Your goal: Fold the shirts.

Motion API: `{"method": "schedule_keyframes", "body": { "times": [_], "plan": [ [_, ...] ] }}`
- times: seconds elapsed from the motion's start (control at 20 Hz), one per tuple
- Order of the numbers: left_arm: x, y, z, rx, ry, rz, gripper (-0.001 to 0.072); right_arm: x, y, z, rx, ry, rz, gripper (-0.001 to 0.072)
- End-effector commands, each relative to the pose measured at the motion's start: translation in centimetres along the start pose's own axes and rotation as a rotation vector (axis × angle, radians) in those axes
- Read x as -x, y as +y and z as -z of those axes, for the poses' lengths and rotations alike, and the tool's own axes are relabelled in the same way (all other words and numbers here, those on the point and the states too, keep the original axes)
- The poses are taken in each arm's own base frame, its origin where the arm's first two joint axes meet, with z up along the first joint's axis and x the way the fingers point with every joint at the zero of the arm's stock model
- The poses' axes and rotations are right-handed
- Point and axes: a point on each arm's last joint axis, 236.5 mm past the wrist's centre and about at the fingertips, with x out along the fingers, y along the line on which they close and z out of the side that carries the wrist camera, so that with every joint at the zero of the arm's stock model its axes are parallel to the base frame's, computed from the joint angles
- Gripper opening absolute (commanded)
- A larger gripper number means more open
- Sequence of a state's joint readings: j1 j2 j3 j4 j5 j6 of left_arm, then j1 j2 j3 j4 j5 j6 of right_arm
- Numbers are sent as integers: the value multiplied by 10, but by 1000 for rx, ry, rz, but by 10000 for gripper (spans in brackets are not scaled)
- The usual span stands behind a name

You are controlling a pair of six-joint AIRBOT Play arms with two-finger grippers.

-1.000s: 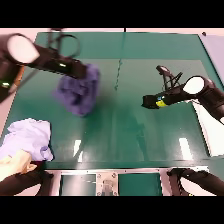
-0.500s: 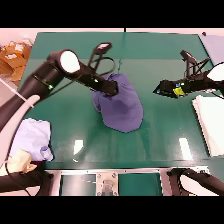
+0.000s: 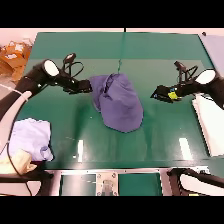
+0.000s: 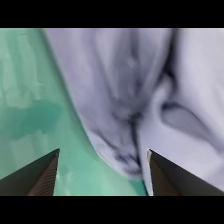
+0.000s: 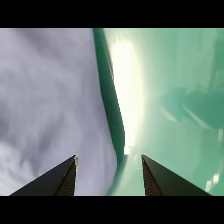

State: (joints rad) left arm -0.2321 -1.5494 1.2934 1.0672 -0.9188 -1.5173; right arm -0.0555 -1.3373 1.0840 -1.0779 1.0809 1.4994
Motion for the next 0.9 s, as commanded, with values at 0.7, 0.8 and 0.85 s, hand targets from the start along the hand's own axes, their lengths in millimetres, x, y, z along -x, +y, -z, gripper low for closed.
{"method": "schedule_keyframes", "body": {
  "times": [0.7, 0.8, 0.85],
  "plan": [
    [-91, 5, -42, 245, -145, 263, 20, -116, 58, 19, 15, 318, -245, 401],
    [-66, 4, -53, 186, -142, 275, 19, -112, 59, 17, 18, 320, -250, 16],
    [-49, 9, -60, 171, -158, 257, 19, -107, 57, 13, 16, 320, -256, 15]
  ]
}}
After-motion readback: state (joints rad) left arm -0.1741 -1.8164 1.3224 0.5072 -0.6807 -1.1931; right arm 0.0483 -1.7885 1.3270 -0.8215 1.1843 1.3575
